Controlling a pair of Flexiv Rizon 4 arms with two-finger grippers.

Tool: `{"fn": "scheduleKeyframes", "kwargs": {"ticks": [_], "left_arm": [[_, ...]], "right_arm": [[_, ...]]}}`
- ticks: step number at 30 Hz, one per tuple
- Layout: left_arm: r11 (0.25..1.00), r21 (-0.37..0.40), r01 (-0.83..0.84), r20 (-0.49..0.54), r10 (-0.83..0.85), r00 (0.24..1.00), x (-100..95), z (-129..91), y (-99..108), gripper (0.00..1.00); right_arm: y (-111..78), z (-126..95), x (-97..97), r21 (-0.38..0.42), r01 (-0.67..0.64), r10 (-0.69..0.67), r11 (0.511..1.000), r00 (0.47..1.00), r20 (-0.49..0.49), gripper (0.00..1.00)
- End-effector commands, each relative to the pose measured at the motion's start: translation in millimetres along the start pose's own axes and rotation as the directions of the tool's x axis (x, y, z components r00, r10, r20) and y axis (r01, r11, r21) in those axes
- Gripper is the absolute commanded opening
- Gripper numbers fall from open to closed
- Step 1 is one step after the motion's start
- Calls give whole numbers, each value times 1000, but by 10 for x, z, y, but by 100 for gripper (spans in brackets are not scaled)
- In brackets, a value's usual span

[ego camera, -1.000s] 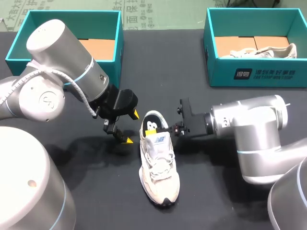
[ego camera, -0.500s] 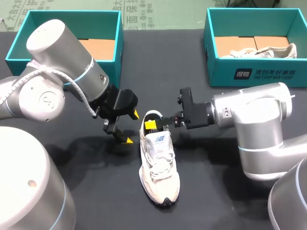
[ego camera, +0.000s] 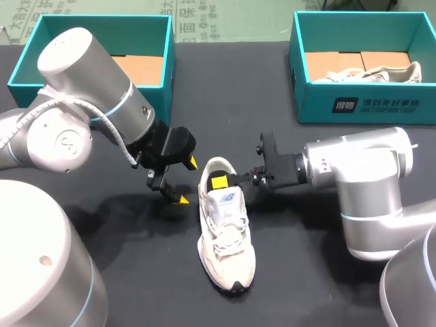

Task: Take the shoe out of the shoebox, open the shoe tongue, remove and reinsert the insole, then place the shoe into the shoebox

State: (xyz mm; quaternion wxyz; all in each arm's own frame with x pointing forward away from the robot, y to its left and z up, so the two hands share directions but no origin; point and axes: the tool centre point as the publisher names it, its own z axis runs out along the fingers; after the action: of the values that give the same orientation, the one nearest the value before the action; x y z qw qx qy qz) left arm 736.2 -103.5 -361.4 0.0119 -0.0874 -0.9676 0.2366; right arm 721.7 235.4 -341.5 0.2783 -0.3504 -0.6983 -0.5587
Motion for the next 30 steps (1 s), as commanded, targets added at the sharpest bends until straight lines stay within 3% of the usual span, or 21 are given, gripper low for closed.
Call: {"fn": "scheduleKeyframes", "kwargs": {"ticks": [1,8,9,10,13,30], "left_arm": [[1000,-2,-1,2,1,1000,8,-1,1,100],[1000,-2,-1,2,1,1000,8,-1,1,100],[1000,-2,-1,2,1,1000,8,-1,1,100],[1000,-2,-1,2,1,1000,8,-1,1,100],[1000,-2,-1,2,1,1000,8,-1,1,100],[1000,-1,-11,4,11,1000,-22,-33,7,100]], "right_arm": [[-131,97,24,-12,-10,10,1000,1000,23,0],[-83,105,111,2,5,-5,1000,998,57,0],[-47,102,133,6,16,-16,1000,998,59,7],[-20,98,146,11,22,-22,1000,998,62,24],[55,83,168,26,36,-38,999,997,69,39],[234,-15,191,66,58,-65,996,993,100,38]]}}
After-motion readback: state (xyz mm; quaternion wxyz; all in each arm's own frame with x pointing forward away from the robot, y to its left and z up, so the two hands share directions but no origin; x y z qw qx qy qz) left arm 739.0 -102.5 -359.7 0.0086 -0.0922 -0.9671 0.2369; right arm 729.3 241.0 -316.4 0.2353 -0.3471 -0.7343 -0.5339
